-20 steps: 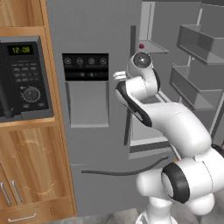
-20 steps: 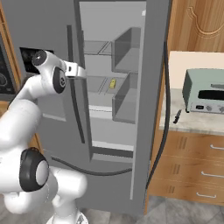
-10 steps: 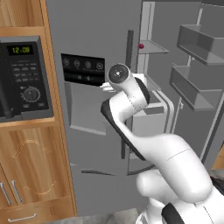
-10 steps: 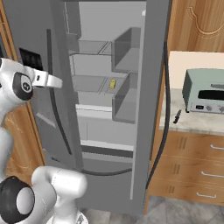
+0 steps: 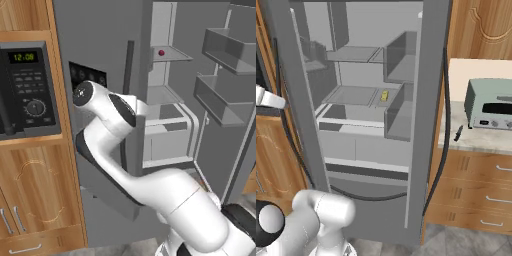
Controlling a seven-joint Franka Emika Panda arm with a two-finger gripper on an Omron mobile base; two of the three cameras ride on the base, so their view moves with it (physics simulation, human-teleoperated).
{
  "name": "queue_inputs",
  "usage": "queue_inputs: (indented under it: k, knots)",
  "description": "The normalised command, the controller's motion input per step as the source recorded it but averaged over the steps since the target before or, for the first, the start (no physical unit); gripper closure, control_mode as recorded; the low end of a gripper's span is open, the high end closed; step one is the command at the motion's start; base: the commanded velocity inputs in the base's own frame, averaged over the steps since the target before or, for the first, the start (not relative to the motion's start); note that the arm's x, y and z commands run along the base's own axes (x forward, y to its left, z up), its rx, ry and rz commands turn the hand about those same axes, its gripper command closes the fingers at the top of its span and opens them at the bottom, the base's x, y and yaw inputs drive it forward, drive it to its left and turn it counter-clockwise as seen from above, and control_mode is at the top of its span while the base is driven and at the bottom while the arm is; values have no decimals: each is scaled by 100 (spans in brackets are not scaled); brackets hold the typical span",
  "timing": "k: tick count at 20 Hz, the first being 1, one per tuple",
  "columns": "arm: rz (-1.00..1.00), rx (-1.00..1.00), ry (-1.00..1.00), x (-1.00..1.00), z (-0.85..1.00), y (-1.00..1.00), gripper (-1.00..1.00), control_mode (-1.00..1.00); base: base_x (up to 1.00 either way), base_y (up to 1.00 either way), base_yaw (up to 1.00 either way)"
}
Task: Retrieve the butter from the fridge and place it on a plate on the dining table. Then retrieve the butter knife by the fridge and place it near the plate.
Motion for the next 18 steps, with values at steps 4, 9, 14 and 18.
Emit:
queue_inputs:
  k: [4, 9, 14, 18]
  knots:
    - [-13, -8, 5, -43, 0, 71, 100, -100, 0, 0, 0]
    - [-9, -3, 0, -7, 0, 51, -100, -100, 0, 0, 0]
    - [-4, 0, 0, -2, 0, 18, -100, -100, 0, 0, 0]
    - [-9, -1, -4, -1, 0, 23, -100, -100, 0, 0, 0]
